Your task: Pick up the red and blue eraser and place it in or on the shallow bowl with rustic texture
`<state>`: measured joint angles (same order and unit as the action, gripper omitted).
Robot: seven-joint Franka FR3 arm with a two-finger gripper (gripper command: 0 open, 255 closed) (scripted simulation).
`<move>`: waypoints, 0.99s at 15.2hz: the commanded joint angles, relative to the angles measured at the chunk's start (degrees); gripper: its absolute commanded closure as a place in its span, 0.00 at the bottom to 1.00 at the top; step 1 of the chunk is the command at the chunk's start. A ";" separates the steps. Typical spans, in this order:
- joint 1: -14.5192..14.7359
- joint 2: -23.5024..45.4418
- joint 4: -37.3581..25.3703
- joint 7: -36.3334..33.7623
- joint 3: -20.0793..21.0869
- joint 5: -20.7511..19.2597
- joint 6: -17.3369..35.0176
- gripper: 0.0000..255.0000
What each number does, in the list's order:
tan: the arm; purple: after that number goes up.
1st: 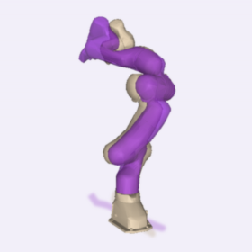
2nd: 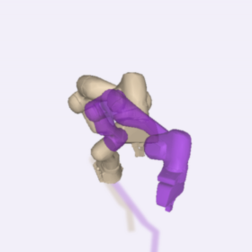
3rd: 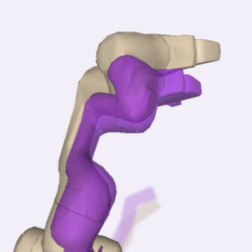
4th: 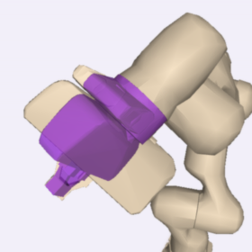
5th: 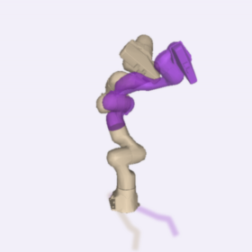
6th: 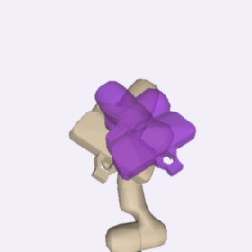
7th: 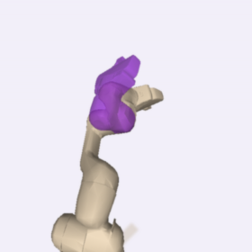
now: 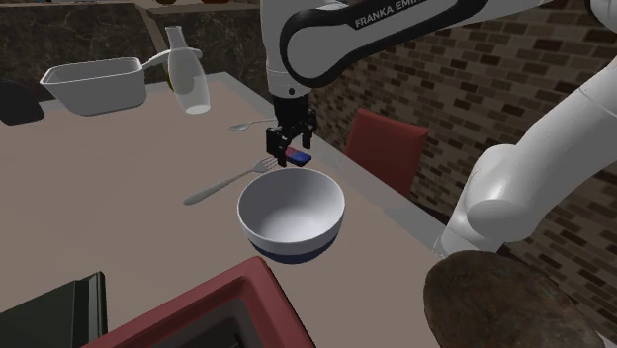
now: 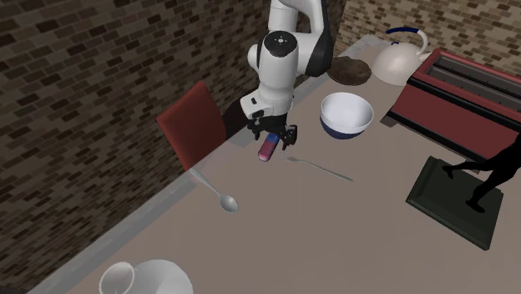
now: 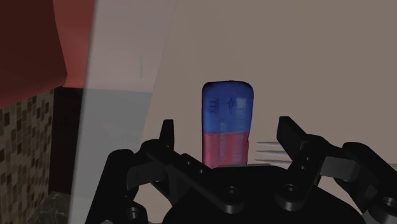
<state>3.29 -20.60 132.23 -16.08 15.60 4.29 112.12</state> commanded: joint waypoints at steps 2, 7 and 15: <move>0.00 -0.02 0.13 0.01 0.00 0.01 0.12 0.00; 0.00 -0.02 0.12 0.01 0.00 0.01 0.12 1.00; -0.03 -0.02 0.13 0.02 0.03 0.02 0.12 1.00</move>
<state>3.35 -20.58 131.95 -16.06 15.72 4.39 112.25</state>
